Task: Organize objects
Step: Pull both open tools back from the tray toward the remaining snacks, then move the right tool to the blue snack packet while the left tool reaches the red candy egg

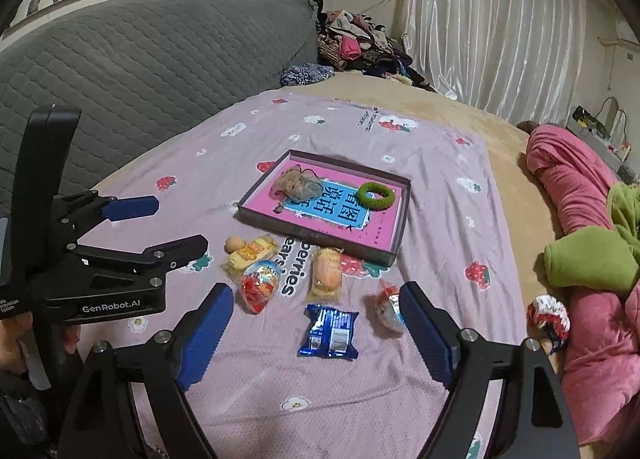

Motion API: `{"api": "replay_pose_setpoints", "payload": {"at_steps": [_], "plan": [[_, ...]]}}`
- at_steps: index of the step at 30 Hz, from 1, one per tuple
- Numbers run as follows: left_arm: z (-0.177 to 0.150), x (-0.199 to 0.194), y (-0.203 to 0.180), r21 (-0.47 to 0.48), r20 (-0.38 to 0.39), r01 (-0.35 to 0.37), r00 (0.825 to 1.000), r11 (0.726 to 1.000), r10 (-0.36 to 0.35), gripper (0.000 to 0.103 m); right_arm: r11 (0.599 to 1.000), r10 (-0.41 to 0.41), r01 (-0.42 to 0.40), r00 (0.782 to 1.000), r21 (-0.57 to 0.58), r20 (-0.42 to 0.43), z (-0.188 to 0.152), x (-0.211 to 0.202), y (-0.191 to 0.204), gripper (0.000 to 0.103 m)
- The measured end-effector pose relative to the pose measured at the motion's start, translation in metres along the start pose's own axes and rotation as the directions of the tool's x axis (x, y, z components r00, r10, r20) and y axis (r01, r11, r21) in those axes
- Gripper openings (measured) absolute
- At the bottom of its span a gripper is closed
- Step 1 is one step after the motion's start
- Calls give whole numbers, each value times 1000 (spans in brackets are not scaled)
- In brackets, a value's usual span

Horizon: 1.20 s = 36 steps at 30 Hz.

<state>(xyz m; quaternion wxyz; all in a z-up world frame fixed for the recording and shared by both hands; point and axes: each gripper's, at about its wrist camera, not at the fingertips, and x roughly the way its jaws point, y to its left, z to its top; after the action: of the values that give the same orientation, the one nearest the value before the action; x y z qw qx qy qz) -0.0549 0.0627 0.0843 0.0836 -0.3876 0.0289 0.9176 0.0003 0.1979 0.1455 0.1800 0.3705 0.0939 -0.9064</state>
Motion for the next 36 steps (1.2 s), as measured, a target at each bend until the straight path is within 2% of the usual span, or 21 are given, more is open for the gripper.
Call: {"api": "replay_pose_setpoints", "payload": {"at_steps": [15,22,27,36], "plan": [[-19,19,-8,3,-28,12,1000,1000,-12,79,998,18,-16,1000,62,-24,-37,22,-9,86],[-25,26,-6,-12,-31,13,999,1000,-13,79,998,7,-5,1000,59,-29,-42,26,-7,87],[-30,31,-3,-26,-37,4,999,1000,-5,79,997,29,-27,999,73,-26,-44,28,-7,89],[-36,41,-6,-17,-41,-2,999,1000,1,80,999,7,-6,1000,33,-27,-47,37,3,91]]}}
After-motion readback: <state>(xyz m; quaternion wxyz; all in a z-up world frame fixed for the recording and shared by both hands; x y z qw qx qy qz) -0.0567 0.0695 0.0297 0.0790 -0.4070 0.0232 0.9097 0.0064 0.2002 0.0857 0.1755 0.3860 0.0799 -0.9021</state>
